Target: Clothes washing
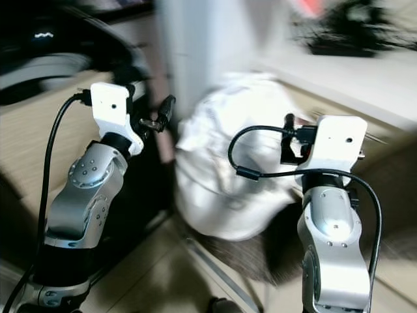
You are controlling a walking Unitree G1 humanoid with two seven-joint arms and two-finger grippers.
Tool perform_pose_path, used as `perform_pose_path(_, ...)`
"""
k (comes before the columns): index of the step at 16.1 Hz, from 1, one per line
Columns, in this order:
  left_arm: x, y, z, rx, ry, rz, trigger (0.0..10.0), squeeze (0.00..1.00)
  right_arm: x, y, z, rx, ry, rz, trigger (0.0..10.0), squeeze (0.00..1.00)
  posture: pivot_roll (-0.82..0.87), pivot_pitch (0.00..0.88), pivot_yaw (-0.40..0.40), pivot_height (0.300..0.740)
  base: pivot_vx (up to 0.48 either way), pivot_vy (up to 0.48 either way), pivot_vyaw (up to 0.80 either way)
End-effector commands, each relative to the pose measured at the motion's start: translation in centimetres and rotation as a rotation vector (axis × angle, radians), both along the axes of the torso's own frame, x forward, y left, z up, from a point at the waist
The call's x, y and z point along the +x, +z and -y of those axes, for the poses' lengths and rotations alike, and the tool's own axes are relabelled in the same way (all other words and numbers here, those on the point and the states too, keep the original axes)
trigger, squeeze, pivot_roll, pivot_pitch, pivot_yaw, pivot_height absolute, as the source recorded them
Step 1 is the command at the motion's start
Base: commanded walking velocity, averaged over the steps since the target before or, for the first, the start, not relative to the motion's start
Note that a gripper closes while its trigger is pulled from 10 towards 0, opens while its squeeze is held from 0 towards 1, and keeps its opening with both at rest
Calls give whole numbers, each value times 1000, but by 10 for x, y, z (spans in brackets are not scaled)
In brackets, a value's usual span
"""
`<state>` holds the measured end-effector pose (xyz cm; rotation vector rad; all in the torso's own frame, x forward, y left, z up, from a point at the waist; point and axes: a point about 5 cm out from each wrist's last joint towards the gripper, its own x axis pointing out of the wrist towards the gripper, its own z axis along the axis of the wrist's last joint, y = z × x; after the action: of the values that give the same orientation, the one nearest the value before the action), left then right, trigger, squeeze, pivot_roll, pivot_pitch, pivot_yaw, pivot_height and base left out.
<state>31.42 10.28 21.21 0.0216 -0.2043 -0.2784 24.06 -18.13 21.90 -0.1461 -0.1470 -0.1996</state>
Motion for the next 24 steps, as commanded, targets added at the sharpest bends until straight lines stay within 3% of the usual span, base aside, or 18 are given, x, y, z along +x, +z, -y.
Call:
perform_pose_path(1, 2, -4, -1, 25, 5, -3, 10000, 0, -2, 0, -3, 0, 10, -8, 10000, 0, -169, 35, 41, 740, 0, 270, -800)
perform_pose_path(4, 2, -6, -3, 37, 9, -7, 10000, 0, -2, 0, -6, 15, 36, -8, 10000, 0, -167, 37, 41, 740, 0, 343, -719)
perform_pose_path(13, 0, -9, -5, 53, 21, -10, 10000, 0, 2, -7, -11, 36, 69, -34, 10000, 0, -153, 33, 26, 740, 0, 304, 0)
perform_pose_path(14, 0, -7, -5, 104, 31, 17, 10000, 0, 3, -7, -12, 32, 73, -34, 10000, 0, -151, 33, 25, 740, 0, 0, 0)
perform_pose_path(16, -1, -8, -5, 107, 41, 12, 10000, 0, 4, -7, -13, -1, 74, -35, 10000, 0, -151, 32, 24, 740, 0, -480, 0)
perform_pose_path(19, -3, -4, -3, 37, 18, 16, 10000, 0, 5, -8, -14, -25, 84, -43, 10000, 0, -147, 35, 26, 740, 0, -160, 669)
perform_pose_path(24, -4, -3, -3, 65, 1, 28, 10000, 0, 9, -9, -19, -33, 123, -43, 10000, 0, -143, 39, 31, 740, 105, 0, 800)
